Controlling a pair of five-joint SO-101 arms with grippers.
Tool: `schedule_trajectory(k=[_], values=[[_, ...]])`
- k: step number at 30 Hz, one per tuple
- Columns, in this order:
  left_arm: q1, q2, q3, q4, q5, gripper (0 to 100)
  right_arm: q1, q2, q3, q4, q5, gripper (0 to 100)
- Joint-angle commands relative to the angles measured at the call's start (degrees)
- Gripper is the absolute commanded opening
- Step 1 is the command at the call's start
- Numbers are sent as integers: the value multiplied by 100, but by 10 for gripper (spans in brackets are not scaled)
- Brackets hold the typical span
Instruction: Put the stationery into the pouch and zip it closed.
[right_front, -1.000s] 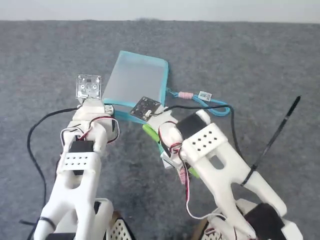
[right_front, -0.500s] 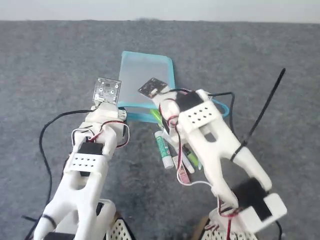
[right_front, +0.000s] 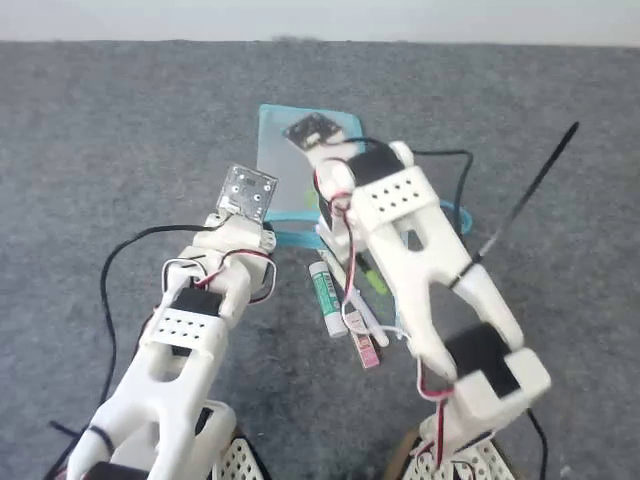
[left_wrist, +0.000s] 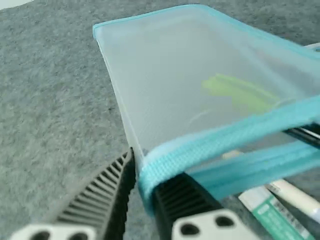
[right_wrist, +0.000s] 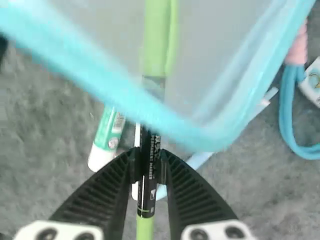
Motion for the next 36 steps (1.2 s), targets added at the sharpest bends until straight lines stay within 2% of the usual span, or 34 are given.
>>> schedule_trajectory(k=[1,6,12,17,27,33,36], values=[[255,-79,22,-141,-273,11,40,356,-1081,251,-325,13],[360,-79,57,-141,-281,11,22,1182,-2084,505,-914,41],[334,-79,57,-167,-290,11,-356,1613,-3341,1226,-1002,240],[316,-79,57,-167,-290,11,-418,1613,-4000,1402,-826,216],[149,-79,31,-176,-264,11,-374,1253,-3974,1429,-633,210],[-607,-79,-242,-149,387,11,22,884,-2892,1376,-466,210],[-686,-70,-251,-167,422,11,136,822,-2215,1349,-316,210]])
